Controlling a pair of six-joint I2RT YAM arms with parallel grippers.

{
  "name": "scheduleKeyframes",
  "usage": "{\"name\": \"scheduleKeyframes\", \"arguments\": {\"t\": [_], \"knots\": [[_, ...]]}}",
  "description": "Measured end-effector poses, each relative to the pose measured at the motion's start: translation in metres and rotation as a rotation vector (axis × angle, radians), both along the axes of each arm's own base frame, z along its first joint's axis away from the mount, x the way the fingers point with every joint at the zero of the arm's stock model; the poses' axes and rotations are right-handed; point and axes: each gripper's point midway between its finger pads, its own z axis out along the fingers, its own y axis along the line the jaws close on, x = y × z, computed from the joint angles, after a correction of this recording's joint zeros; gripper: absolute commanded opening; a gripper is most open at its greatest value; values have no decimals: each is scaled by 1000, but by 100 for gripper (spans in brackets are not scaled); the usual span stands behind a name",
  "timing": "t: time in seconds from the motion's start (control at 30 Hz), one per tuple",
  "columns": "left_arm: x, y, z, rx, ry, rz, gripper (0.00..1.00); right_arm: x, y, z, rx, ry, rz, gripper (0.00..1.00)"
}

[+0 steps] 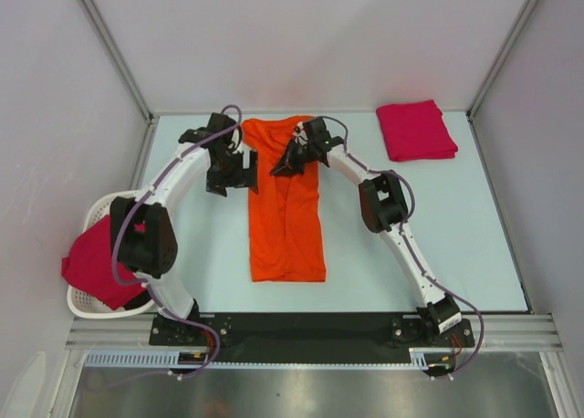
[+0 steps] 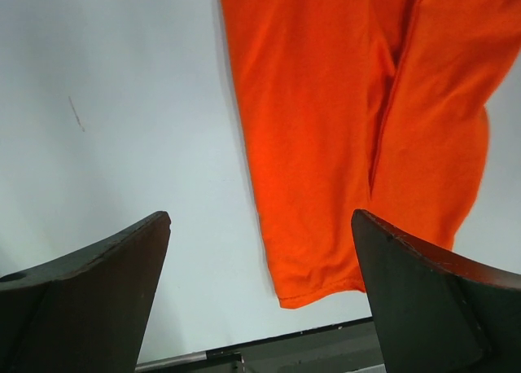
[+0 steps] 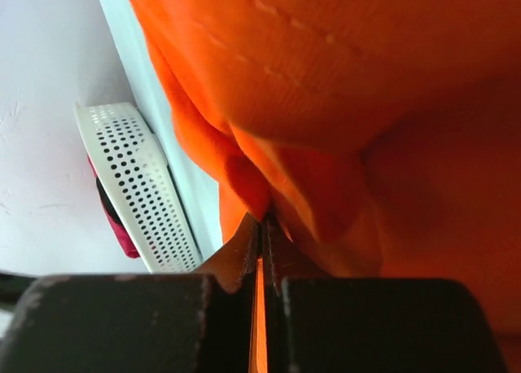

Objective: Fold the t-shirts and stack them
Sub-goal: Rotate the tshirt 90 degrees

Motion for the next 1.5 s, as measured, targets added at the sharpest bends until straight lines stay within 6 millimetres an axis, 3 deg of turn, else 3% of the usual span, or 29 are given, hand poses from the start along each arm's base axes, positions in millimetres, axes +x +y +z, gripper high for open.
{"name": "scheduleKeyframes", "arguments": {"t": [0.2, 0.4, 0.53, 0.57, 0.63, 0.8, 0.83, 0.9, 0.93, 0.97, 1.07, 1.2, 1.23, 1.37, 1.43, 1.5], "knots": [[-15, -10, -45, 61, 139, -43, 100, 9, -11, 21, 3, -42, -14, 0], [-23, -18, -50, 69, 162, -71, 100, 13, -18, 48, 2, -103, -27, 0], [-23, -18, -53, 74, 172, -71, 99, 13, -20, 50, -3, -108, -28, 0], [-23, -18, -53, 77, 175, -71, 100, 11, -21, 47, -10, -98, -27, 4], [-22, -16, -52, 91, 185, -68, 100, 8, -23, 40, -27, -75, -25, 22], [-8, -16, -32, 111, 150, -59, 95, -3, -30, 22, -61, -16, -3, 44], [-4, -18, -26, 108, 132, -60, 89, -5, -32, 19, -68, -6, 3, 55], [4, -25, -18, 89, 97, -68, 41, -10, -36, 13, -87, 18, 12, 58], [4, -29, -15, 78, 86, -71, 11, -12, -39, 11, -97, 11, 22, 58], [3, -33, -14, 74, 78, -84, 0, -15, -41, 12, -104, 9, 32, 57], [-8, -47, -15, 62, 68, -124, 0, -25, -53, 22, -147, -13, 49, 50], [-40, -55, -37, 70, 128, -174, 0, -44, -76, 70, -200, -94, 79, 41], [-51, -53, -48, 81, 157, -184, 0, -48, -80, 83, -205, -116, 85, 34], [-80, -43, -76, 113, 239, -195, 0, -73, -96, 124, -215, -198, 111, 26], [-90, -38, -83, 120, 262, -195, 0, -80, -99, 126, -221, -206, 124, 25], [-96, -37, -87, 118, 270, -196, 0, -86, -102, 115, -237, -183, 135, 25]]}}
